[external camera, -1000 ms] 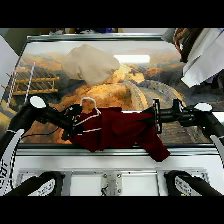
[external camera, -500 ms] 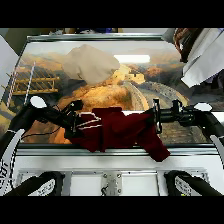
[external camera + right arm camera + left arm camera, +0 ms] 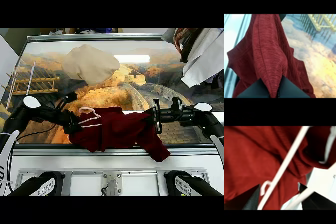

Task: Fold the clothes and pants, and hang the long-sleeved shirts on hangers.

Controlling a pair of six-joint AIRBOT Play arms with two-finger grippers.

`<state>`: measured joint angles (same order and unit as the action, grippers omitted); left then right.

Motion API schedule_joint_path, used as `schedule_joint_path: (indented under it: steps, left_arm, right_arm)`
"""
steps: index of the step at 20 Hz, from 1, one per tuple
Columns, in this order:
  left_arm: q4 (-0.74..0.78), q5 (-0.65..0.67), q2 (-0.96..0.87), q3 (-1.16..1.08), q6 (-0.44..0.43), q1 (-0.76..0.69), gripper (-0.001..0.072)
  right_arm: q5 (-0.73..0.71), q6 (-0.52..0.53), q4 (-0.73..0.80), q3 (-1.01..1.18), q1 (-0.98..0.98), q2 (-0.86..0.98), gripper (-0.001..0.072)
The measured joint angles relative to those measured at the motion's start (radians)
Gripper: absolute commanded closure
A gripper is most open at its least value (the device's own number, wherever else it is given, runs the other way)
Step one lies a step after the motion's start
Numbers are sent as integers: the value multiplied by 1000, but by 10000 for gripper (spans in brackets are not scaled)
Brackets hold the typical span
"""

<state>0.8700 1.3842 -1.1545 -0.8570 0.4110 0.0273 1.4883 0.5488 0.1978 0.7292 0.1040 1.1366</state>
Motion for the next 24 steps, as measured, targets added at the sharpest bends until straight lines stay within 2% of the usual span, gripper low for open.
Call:
schedule_joint_path:
  steps: [5, 10, 12, 14, 18, 21, 24]
  left_arm:
    - [0, -93, 141, 0, 148, 116, 206]
    - [1, -233, 325, -34, 431, 284, 204]
    - [1, -246, 388, -50, 541, 338, 47]
    - [0, -234, 440, -41, 626, 359, 45]
    - [-5, -203, 523, 63, 817, 295, 46]
    - [-7, -236, 558, 162, 970, 159, 46]
    - [-8, -332, 571, 235, 1124, -16, 46]
  right_arm:
    - [-5, -91, -44, 0, 0, -6, 687]
    - [-94, -247, -105, 23, 0, -85, 687]
    - [-135, -310, -123, 50, 1, -134, 687]
    - [-164, -366, -124, 78, 1, -179, 688]
    - [-192, -448, -131, 111, 1, -242, 687]
    - [-199, -484, -132, 119, 0, -266, 687]
    - [-206, -499, -131, 122, 1, -277, 687]
